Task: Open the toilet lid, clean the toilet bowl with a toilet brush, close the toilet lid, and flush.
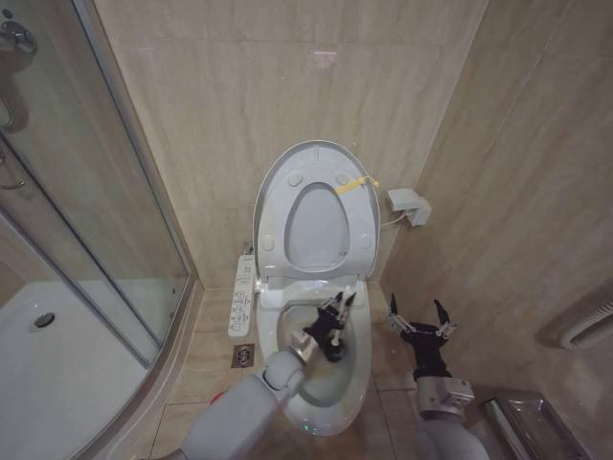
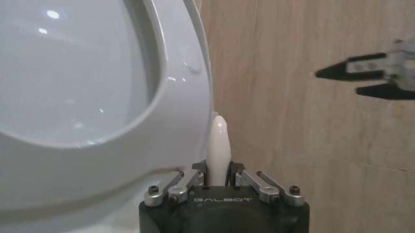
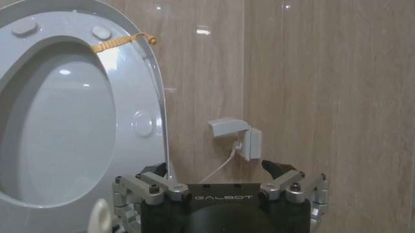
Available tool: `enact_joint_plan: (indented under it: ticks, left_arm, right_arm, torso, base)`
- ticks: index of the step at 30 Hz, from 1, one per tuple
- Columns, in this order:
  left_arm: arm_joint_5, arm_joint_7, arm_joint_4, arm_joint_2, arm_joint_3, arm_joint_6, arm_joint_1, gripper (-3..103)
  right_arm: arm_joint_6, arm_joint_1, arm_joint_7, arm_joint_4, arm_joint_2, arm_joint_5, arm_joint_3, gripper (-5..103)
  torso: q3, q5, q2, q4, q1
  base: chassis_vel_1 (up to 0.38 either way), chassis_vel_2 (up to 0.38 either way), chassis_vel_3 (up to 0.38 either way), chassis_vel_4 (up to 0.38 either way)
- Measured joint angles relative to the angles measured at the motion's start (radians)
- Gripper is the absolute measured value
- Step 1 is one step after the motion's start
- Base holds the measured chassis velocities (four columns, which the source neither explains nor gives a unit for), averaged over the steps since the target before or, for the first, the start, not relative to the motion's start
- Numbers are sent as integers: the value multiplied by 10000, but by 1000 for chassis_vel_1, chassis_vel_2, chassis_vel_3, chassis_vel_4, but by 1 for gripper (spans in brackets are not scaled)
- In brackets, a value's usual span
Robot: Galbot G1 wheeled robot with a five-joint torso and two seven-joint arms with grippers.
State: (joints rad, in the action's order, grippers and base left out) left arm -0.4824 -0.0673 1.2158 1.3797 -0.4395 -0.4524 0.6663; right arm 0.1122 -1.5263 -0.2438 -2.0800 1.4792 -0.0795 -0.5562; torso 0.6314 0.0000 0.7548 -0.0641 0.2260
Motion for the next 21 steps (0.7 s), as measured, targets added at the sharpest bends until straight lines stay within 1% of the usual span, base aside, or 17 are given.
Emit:
enact_joint_plan:
  ticks: [3,4,8,10,12,15,17,18,21]
  left_arm:
    - [23,-91,-599,-42,-128,-228,159,22]
    - [23,-91,-599,-42,-128,-228,159,22]
    - [441,-72,-1323,-276,236,-301,187,22]
    - [510,-36,-1363,-338,314,-293,159,22]
    - [533,63,-1145,-440,416,-169,102,22]
    - [459,139,-641,-453,407,-22,84,22]
    - [291,188,-82,-356,328,53,99,22]
    - [291,188,-82,-356,328,53,99,22]
    - [216,69,207,-81,116,1,172,22]
  right_arm:
    - [0,0,0,0,1,0,0,100]
    - [0,0,0,0,1,0,0,100]
    - [0,0,1,-1,0,0,0,100]
    - [0,0,0,0,0,0,0,100]
    - [0,0,0,-1,0,0,0,100]
    - [0,0,1,0,0,0,0,100]
    - [0,0,0,0,0,0,0,100]
    - [0,0,0,0,0,0,0,100]
    - [0,0,0,0,1,0,0,100]
  torso:
    - [0,-1,1,2,0]
    - [0,-1,1,2,0]
    - [-2,-4,3,0,-1]
    - [-1,-3,2,3,-1]
    - [1,3,1,6,0]
    - [2,2,1,6,1]
    - [1,1,1,1,0]
    - [1,1,1,1,0]
    - [1,0,1,-1,0]
  base:
    - [0,0,0,0]
    - [0,0,0,0]
    - [0,0,0,0]
    - [0,0,0,0]
    - [0,0,0,0]
    - [0,0,0,0]
    - [0,0,0,0]
    - [0,0,0,0]
    - [0,0,0,0]
